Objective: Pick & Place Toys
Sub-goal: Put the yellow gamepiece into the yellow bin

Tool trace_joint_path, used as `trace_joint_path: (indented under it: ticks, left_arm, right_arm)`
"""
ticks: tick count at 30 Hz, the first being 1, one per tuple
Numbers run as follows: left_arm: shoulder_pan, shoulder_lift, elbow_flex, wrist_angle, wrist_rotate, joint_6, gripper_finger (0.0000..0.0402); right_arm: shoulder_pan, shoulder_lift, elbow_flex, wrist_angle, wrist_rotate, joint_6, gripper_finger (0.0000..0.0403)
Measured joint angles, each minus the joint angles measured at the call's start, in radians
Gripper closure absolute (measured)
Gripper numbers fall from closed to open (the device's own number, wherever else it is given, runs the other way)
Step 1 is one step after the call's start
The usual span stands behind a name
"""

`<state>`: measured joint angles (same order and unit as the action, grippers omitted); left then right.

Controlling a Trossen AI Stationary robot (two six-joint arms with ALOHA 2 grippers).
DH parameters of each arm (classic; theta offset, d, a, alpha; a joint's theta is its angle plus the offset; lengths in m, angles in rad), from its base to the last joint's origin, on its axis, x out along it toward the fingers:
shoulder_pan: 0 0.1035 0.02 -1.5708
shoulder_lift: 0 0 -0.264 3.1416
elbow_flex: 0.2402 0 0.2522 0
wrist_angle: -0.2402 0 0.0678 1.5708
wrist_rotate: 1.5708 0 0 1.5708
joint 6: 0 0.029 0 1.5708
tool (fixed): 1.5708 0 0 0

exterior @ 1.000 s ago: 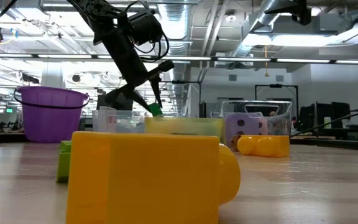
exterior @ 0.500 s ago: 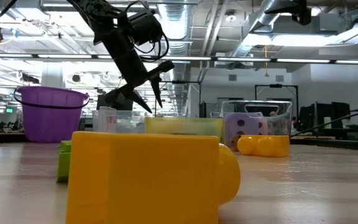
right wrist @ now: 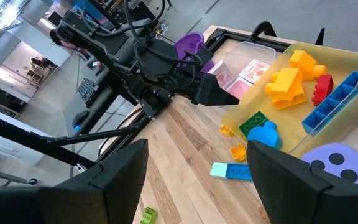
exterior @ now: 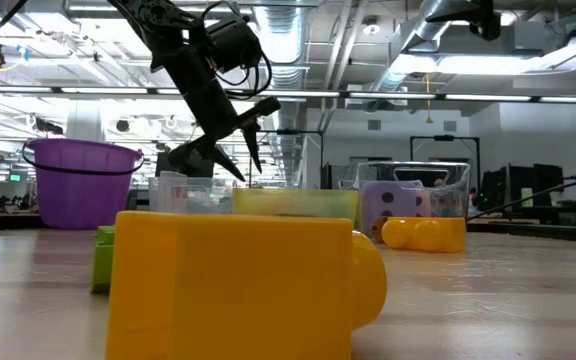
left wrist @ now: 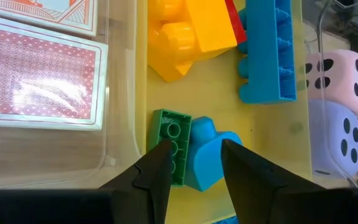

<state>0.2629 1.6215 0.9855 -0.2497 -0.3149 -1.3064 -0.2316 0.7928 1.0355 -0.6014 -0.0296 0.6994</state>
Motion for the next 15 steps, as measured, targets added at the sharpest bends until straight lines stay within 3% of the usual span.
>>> trace_joint_path:
  ticks: [3,7,13,15]
  left_arm:
    - [-0.003,0.0,0.0,0.022,0.0,0.002,0.0266]
    - [-0.011,-0.007,0.0,0.126,0.011,0.126,0.0266]
    - [-0.067,-0.04,0.003,0.338,0.02,0.499,0.0266]
    - [-0.093,-0.064,0.001,0.325,0.047,0.664,0.0266]
  right_arm:
    - [0.0,0.0,0.0,0.0,0.0,0.0,0.0137]
    - [0.0,0.0,0.0,0.0,0.0,0.0,0.0137]
    - [0.0,0.0,0.0,0.0,-0.008,0.0,0.0137]
    - [0.0,0.0,0.0,-0.002,-0.019,0.0,0.0137]
